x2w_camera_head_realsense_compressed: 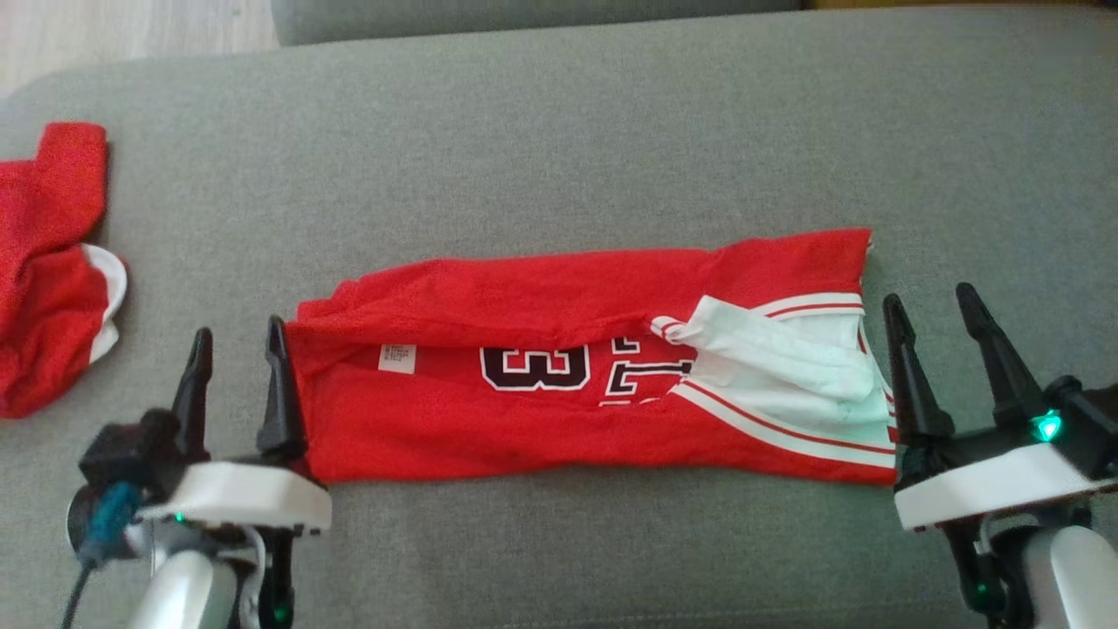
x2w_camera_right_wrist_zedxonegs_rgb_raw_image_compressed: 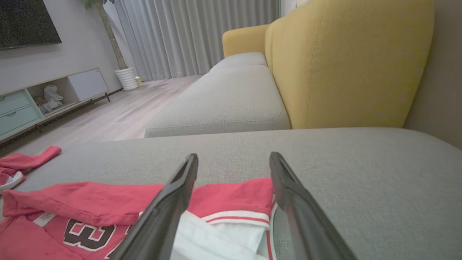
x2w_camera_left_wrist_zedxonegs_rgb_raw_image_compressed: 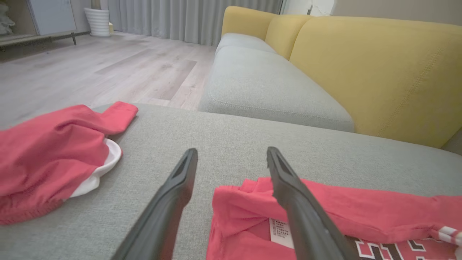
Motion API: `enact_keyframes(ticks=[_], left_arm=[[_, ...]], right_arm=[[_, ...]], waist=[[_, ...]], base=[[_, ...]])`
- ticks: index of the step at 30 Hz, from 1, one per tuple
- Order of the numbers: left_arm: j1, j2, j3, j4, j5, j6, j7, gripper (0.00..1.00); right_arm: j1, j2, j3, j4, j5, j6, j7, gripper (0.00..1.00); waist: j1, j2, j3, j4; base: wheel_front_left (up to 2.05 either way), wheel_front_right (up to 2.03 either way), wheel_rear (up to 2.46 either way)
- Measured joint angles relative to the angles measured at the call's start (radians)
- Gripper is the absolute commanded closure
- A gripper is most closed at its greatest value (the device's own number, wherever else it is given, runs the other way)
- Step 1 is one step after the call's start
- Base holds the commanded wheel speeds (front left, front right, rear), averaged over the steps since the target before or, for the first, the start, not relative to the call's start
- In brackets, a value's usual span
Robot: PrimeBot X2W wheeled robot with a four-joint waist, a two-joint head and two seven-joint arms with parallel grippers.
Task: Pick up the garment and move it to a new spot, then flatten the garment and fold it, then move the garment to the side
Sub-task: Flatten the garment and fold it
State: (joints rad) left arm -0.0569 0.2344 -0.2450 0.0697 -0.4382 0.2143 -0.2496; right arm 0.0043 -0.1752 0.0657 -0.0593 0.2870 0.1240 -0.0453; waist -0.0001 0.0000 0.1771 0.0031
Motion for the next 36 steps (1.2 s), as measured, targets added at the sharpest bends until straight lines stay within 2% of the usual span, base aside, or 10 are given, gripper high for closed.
enact_keyframes(ticks=[8, 13, 30, 36], left_arm=[[0.099, 0.022, -0.054, -0.040, 0.094, 0.047, 0.013, 0.00], [0.106, 0.030, -0.069, -0.042, 0.116, 0.059, 0.021, 0.00], [0.105, 0.035, -0.089, -0.044, 0.117, 0.059, 0.034, 0.00], [0.096, 0.033, -0.098, -0.043, 0.104, 0.054, 0.034, 0.00]], right_arm=[[0.023, 0.035, -0.011, -0.008, -0.052, 0.000, 0.002, 0.00], [0.048, 0.041, -0.014, -0.007, -0.057, 0.000, 0.002, 0.00], [0.048, 0.044, -0.026, 0.019, -0.048, 0.000, 0.010, 0.00], [0.039, 0.043, -0.055, 0.114, -0.044, 0.000, 0.028, 0.00]], waist=[[0.0000, 0.0000, -0.046, -0.010], [0.0000, 0.0000, -0.047, -0.011], [0.0000, 0.0000, -0.050, 0.000], [0.0000, 0.0000, -0.041, 0.015]], base=[[0.00, 0.00, 0.00], [0.00, 0.00, 0.00], [0.00, 0.00, 0.00], [0.00, 0.00, 0.00]])
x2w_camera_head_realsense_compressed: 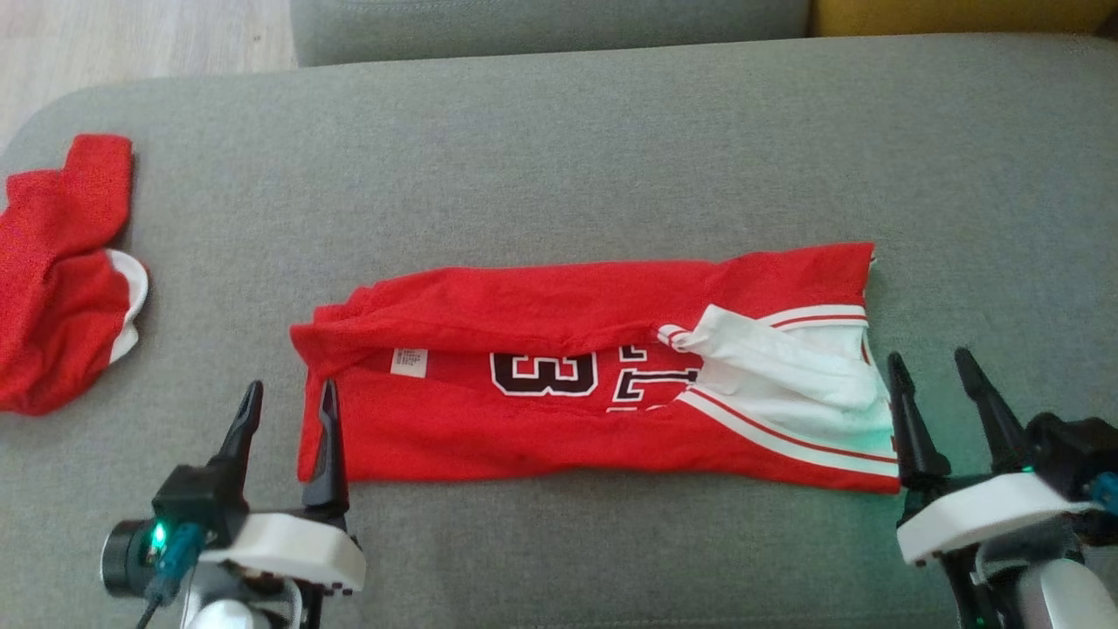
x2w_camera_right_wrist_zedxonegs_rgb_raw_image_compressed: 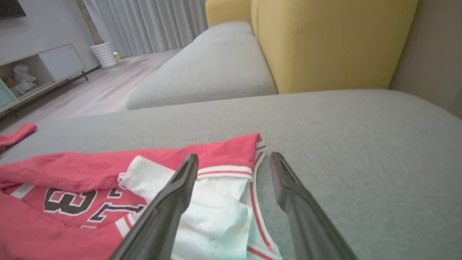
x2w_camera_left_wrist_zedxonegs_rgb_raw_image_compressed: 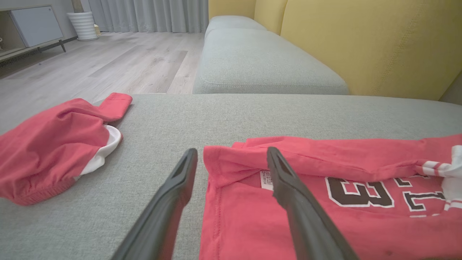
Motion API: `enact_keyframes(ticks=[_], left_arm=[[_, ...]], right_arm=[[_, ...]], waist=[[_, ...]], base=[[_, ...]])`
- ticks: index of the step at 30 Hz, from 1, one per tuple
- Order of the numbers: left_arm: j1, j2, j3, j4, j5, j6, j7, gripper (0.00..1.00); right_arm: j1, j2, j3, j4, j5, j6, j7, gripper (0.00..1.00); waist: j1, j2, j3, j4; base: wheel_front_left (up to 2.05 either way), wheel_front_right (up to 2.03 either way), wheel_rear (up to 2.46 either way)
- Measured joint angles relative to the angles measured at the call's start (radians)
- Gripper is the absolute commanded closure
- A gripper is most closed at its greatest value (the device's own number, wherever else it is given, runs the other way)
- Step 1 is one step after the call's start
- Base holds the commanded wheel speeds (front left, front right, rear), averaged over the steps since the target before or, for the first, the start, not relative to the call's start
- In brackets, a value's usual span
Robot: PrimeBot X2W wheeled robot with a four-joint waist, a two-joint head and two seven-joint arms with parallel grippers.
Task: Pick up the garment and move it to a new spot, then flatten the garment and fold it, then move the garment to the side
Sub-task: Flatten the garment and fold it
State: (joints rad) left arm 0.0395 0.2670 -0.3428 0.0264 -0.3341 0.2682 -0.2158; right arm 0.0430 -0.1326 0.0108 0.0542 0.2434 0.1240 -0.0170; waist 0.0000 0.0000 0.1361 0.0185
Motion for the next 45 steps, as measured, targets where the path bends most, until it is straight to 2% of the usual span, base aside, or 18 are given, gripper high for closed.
enact_keyframes(ticks=[6, 11, 17, 19, 20, 29, 40, 45], left_arm=[[-0.031, -0.006, -0.006, 0.001, -0.002, -0.014, -0.007, 0.00], [-0.064, -0.012, -0.010, 0.015, -0.002, -0.027, -0.016, 0.00], [-0.072, -0.016, -0.009, 0.033, -0.002, -0.031, -0.024, 0.00], [-0.073, -0.016, -0.007, 0.034, -0.002, -0.031, -0.025, 0.00], [-0.073, -0.016, -0.004, 0.035, -0.002, -0.031, -0.025, 0.00], [-0.086, -0.019, 0.000, 0.030, -0.002, -0.026, -0.031, 0.00], [-0.084, -0.020, 0.000, 0.026, -0.003, -0.020, -0.032, 0.00], [-0.083, -0.020, -0.001, 0.026, -0.003, -0.017, -0.032, 0.00]], right_arm=[[-0.097, -0.007, -0.009, 0.185, 0.014, 0.000, 0.020, 0.00], [-0.178, -0.010, 0.003, 0.312, 0.039, 0.000, 0.105, 0.00], [-0.206, -0.010, 0.001, 0.352, 0.056, 0.000, 0.198, 0.02], [-0.214, -0.010, 0.003, 0.347, 0.068, 0.000, 0.223, 0.73], [-0.218, -0.010, 0.005, 0.343, 0.073, 0.000, 0.236, 1.00], [-0.216, -0.009, 0.008, 0.299, 0.109, 0.000, 0.272, 1.00], [-0.163, -0.097, -0.165, 0.246, 0.095, 0.000, 0.285, 1.00], [-0.146, -0.111, -0.207, 0.223, 0.090, 0.000, 0.300, 1.00]], waist=[[0.0001, 0.0000, 0.034, 0.021], [0.0001, 0.0000, 0.067, 0.039], [0.0001, 0.0000, 0.092, 0.048], [0.0001, 0.0000, 0.098, 0.048], [0.0001, 0.0000, 0.100, 0.047], [0.0001, 0.0000, 0.102, 0.034], [0.0001, 0.0000, 0.074, 0.007], [0.0001, 0.0000, 0.061, 0.000]], base=[[0.00, 0.00, 0.00], [0.00, 0.00, 0.00], [0.00, 0.00, 0.00], [0.00, 0.00, 0.00], [0.00, 0.00, 0.00], [0.00, 0.00, 0.00], [0.00, 0.00, 0.00], [0.00, 0.00, 0.00]])
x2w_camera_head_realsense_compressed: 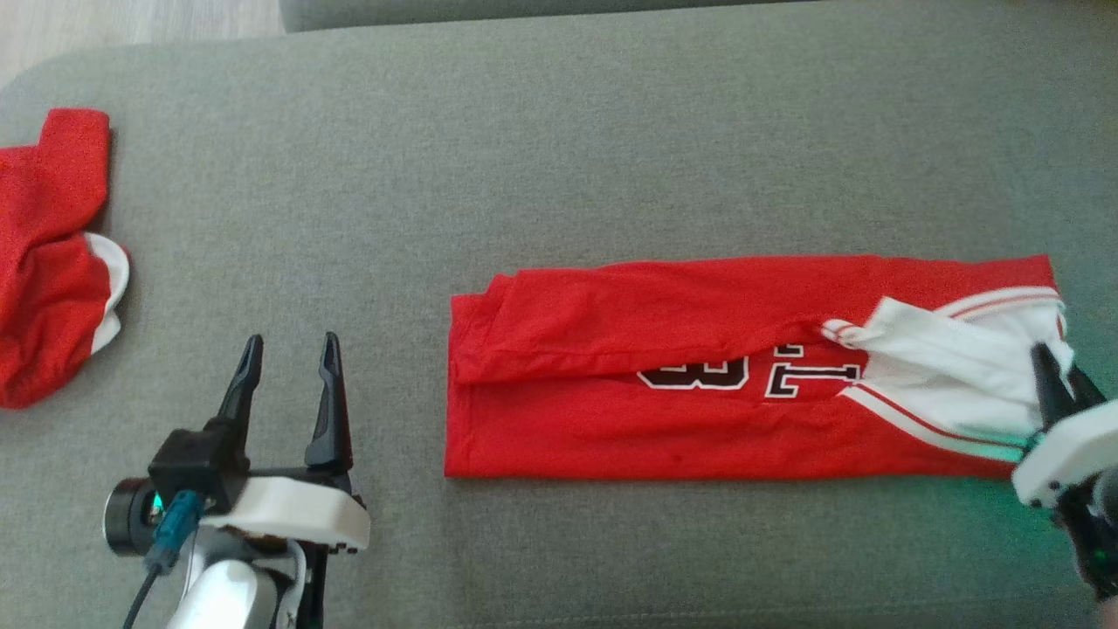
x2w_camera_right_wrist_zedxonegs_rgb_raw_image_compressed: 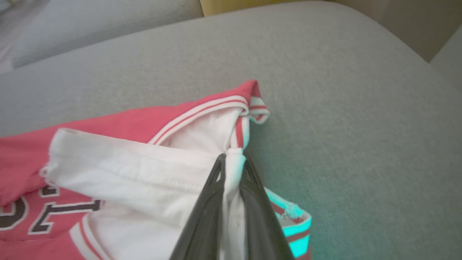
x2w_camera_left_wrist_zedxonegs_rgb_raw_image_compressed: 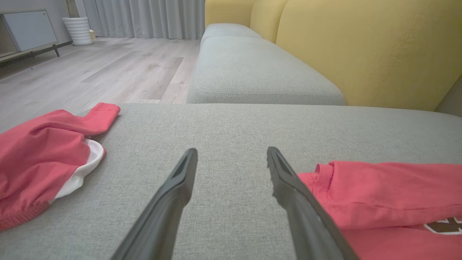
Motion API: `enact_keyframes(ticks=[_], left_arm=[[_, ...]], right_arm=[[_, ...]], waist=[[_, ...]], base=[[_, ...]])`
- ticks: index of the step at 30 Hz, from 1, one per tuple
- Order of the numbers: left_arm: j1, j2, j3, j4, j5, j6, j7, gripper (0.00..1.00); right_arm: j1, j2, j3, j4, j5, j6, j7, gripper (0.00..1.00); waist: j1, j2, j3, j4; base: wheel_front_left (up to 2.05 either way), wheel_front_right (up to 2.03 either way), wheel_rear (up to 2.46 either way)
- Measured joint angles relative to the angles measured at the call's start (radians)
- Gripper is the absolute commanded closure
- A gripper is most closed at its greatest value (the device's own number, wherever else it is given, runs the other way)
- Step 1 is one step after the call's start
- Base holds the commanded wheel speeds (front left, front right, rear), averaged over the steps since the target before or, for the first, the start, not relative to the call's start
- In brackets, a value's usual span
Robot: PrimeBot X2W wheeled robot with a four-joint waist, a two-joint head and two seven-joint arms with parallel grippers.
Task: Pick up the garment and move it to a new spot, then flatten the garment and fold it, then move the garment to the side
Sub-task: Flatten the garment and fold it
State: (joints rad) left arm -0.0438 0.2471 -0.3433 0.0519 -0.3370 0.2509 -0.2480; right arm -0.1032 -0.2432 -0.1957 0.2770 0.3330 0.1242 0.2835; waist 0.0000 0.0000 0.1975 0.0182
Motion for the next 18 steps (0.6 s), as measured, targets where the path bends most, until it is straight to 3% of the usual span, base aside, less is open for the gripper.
enact_keyframes(ticks=[6, 11, 15, 18], left_arm=[[0.011, 0.000, 0.000, -0.005, -0.002, 0.006, 0.000, 0.00], [0.020, 0.001, -0.005, -0.009, -0.002, 0.010, 0.010, 0.00], [0.020, 0.001, -0.017, -0.010, -0.002, 0.010, 0.017, 0.00], [0.020, -0.002, -0.031, -0.008, -0.009, 0.009, 0.018, 0.00]], right_arm=[[-0.002, 0.019, 0.102, -0.160, 0.000, 0.000, 0.028, 1.00], [-0.043, 0.076, 0.294, -0.295, 0.011, 0.000, 0.073, 1.00], [-0.088, 0.144, 0.484, -0.301, 0.053, 0.000, 0.088, 1.00], [-0.117, 0.169, 0.596, -0.234, 0.094, 0.000, 0.083, 1.00]], waist=[[0.0000, 0.0000, -0.028, -0.012], [0.0000, 0.0000, -0.046, -0.014], [0.0000, 0.0000, -0.055, 0.000], [0.0000, 0.0000, -0.057, 0.020]], base=[[0.00, 0.00, 0.00], [0.00, 0.00, 0.00], [0.00, 0.00, 0.00], [0.00, 0.00, 0.00]])
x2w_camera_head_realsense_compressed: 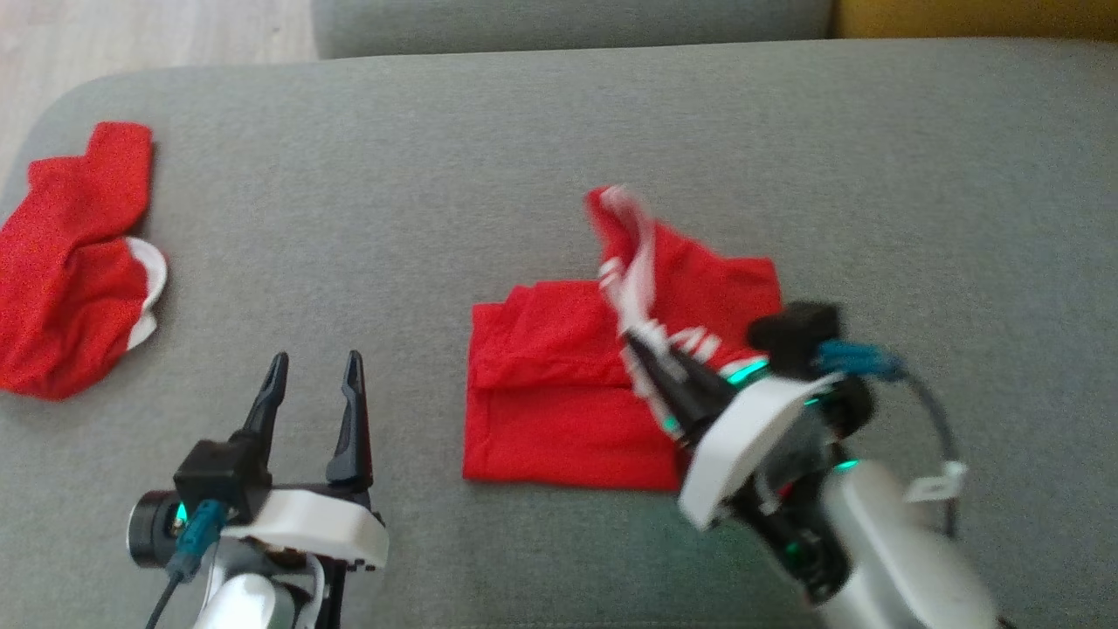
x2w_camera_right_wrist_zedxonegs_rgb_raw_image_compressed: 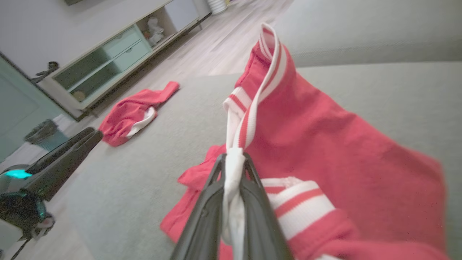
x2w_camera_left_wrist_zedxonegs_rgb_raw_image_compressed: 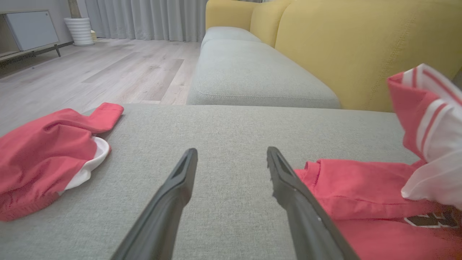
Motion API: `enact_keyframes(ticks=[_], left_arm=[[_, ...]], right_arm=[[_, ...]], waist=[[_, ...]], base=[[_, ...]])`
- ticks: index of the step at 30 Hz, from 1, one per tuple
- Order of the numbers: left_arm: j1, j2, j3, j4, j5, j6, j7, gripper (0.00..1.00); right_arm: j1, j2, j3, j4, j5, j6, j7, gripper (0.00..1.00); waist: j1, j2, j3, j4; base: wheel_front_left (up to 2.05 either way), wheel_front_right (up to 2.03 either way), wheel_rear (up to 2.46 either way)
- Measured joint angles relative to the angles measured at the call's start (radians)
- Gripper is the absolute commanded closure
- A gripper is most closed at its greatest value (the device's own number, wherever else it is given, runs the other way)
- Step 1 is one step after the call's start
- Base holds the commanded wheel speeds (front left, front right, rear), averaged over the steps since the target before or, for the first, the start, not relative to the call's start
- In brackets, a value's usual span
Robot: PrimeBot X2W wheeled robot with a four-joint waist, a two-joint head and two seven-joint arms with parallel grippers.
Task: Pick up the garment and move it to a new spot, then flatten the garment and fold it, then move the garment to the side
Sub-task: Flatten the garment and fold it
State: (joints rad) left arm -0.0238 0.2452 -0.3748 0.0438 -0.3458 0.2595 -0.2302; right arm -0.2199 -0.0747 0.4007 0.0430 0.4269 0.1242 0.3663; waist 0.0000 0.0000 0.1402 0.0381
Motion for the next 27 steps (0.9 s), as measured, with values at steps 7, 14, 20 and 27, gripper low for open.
enact_keyframes(ticks=[7, 14, 20, 27], left_arm=[[-0.003, -0.016, -0.024, 0.027, -0.004, -0.012, 0.001, 0.00], [-0.014, -0.023, -0.031, 0.047, -0.008, -0.022, 0.000, 0.00], [-0.033, -0.023, -0.032, 0.053, -0.008, -0.022, -0.005, 0.00], [-0.048, -0.023, -0.031, 0.057, -0.008, -0.022, -0.009, 0.00]], right_arm=[[-0.076, 0.003, 0.221, 0.239, 0.178, 0.000, -0.144, 1.00], [-0.192, 0.003, 0.279, 0.428, 0.248, 0.000, -0.265, 1.00], [-0.264, 0.002, 0.349, 0.497, 0.319, 0.000, -0.341, 0.00], [-0.331, 0.003, 0.396, 0.418, 0.349, 0.000, -0.505, 0.00]], waist=[[0.0000, 0.0000, 0.003, 0.078], [0.0000, 0.0000, 0.023, 0.117], [0.0001, 0.0000, 0.041, 0.113], [0.0000, 0.0000, 0.042, 0.087]], base=[[0.00, 0.00, 0.00], [0.00, 0.00, 0.00], [0.00, 0.00, 0.00], [0.00, 0.00, 0.00]])
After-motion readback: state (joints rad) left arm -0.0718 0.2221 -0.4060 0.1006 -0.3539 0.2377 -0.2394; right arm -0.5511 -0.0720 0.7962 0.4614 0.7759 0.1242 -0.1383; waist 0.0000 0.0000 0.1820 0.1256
